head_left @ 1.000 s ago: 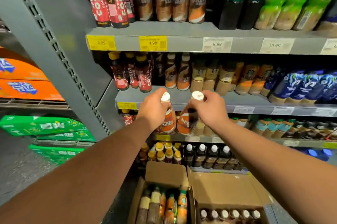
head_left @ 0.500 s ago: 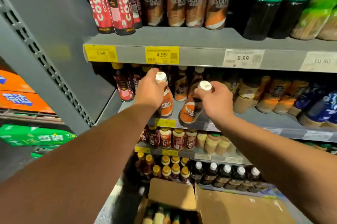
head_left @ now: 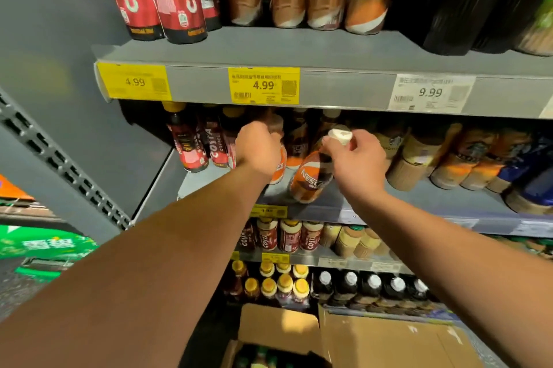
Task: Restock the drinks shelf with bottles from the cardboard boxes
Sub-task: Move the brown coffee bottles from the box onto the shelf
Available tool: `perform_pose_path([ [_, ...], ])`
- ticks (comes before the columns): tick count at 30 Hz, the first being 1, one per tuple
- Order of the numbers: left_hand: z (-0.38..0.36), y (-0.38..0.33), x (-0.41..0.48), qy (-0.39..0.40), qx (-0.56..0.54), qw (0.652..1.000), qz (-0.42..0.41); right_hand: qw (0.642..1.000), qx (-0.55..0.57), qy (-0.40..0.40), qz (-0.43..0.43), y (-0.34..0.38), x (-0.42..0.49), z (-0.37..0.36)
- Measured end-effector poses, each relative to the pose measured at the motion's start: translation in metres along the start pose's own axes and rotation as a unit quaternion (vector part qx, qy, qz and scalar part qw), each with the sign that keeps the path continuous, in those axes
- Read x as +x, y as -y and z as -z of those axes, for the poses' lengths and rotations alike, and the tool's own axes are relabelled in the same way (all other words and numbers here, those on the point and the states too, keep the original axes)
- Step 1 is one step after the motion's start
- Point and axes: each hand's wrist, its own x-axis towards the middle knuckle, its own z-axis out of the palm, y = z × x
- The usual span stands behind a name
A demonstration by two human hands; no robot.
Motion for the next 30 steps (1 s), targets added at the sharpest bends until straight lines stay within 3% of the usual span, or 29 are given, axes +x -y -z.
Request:
perform_pose_path([
  [4,-0.009,0.002,0.009,-0.026,0.012,0.999,0.028,0.998,-0.029,0.021,0.044,0.001,-0.001,-0.008],
  [11,-0.031,0.034,0.0,-0.031,-0.011,0.999,-0.031,0.991,0.091,0.076,0.056,-0.004,-0.013,-0.028],
  [16,-0.05,0.071,-0.024,-0.052,-0.134,0.989,-0.037,0.985,0.153,0.07,0.048,-0.014,-0.012,-0.041],
  [20,-0.061,0.08,-0.027,-0.027,-0.12,0.991,-0.058,0.987,0.127,0.085,0.054,-0.027,-0.009,-0.045],
  [25,-0.067,0.074,-0.012,-0.083,-0.118,0.989,0.043,0.988,0.127,0.073,0.04,-0.029,-0.002,-0.05],
  [30,-0.07,0.065,0.005,-0.06,-0.057,0.989,0.119,0.985,0.141,0.087,0.054,-0.032,0.0,-0.046],
])
